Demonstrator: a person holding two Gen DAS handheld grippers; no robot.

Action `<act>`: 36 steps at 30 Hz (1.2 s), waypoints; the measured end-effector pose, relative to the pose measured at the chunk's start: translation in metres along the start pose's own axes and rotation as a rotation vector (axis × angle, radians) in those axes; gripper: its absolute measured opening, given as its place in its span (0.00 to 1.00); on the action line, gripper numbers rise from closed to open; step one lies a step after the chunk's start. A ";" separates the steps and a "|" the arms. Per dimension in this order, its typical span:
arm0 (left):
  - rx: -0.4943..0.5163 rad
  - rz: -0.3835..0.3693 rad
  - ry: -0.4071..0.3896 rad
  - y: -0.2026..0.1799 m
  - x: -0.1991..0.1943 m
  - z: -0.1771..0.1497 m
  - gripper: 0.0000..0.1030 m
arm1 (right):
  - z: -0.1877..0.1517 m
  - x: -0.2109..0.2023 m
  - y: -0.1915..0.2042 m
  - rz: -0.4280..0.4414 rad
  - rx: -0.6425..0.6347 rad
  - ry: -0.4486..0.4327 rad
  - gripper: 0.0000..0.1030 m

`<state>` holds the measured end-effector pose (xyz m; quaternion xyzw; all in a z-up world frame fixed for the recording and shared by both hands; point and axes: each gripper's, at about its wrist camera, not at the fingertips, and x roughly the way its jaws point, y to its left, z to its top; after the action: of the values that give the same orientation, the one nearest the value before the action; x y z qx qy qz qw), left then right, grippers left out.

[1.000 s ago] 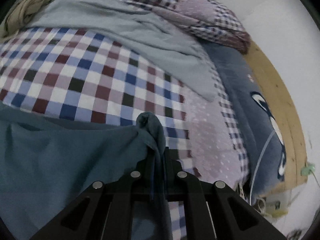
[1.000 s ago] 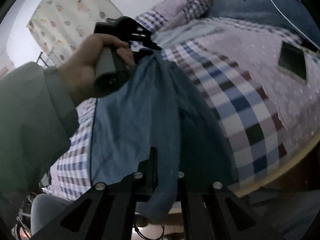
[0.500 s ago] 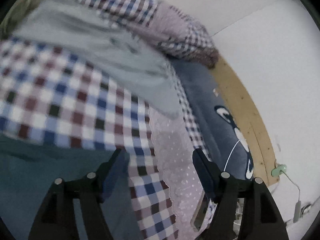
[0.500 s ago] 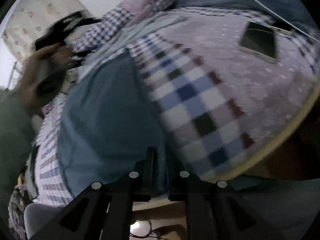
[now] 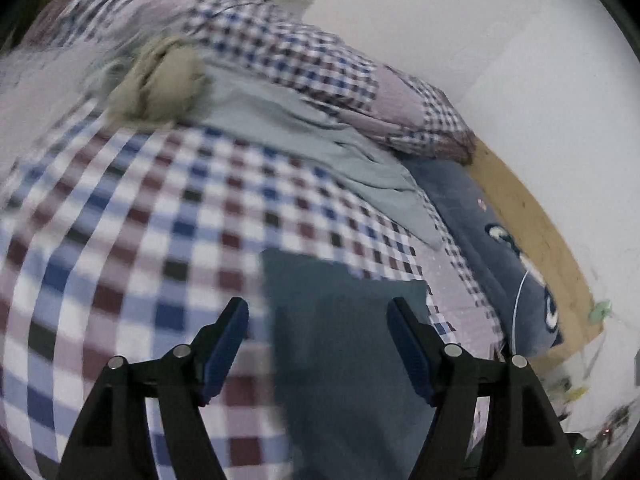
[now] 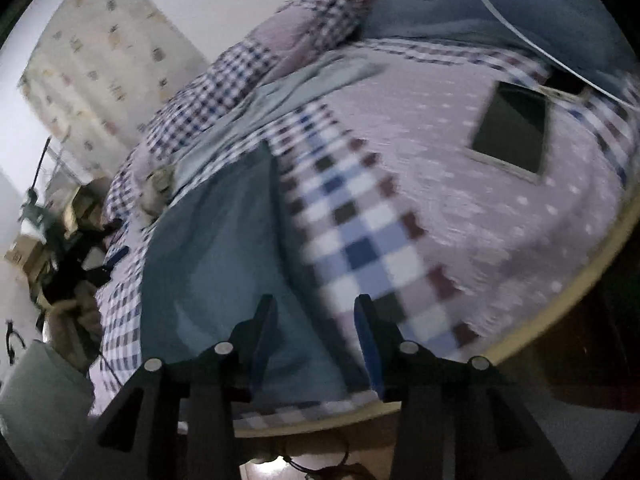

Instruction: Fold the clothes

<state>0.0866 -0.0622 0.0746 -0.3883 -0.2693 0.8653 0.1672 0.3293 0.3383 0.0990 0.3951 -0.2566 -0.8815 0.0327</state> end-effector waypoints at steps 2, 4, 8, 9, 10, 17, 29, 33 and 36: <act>-0.066 -0.023 0.002 0.021 0.002 -0.005 0.73 | 0.003 0.005 0.014 0.006 -0.040 0.016 0.43; -0.121 -0.064 0.010 0.036 0.007 -0.004 0.73 | 0.013 0.015 0.026 0.008 -0.074 0.027 0.43; -0.148 -0.171 0.005 0.046 0.021 0.009 0.73 | 0.043 0.039 0.049 0.026 -0.135 0.033 0.43; -0.157 -0.179 0.029 0.047 0.030 0.013 0.73 | 0.052 0.045 0.055 0.029 -0.149 0.026 0.43; -0.166 -0.188 0.054 0.048 0.039 0.016 0.73 | 0.062 0.051 0.059 0.031 -0.161 0.021 0.44; -0.109 -0.184 0.132 0.039 0.083 0.035 0.63 | 0.137 0.115 0.068 0.083 -0.154 -0.014 0.44; -0.166 -0.186 0.105 0.050 0.111 0.047 0.17 | 0.198 0.225 0.054 0.186 -0.181 0.098 0.45; -0.211 -0.200 0.056 0.061 0.104 0.045 0.07 | 0.199 0.247 0.060 0.205 -0.220 0.133 0.43; -0.231 -0.205 0.028 0.066 0.101 0.046 0.05 | 0.200 0.258 0.067 0.205 -0.257 0.147 0.02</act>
<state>-0.0187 -0.0802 0.0014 -0.3872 -0.4029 0.8016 0.2127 0.0000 0.2988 0.0672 0.4227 -0.1776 -0.8678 0.1914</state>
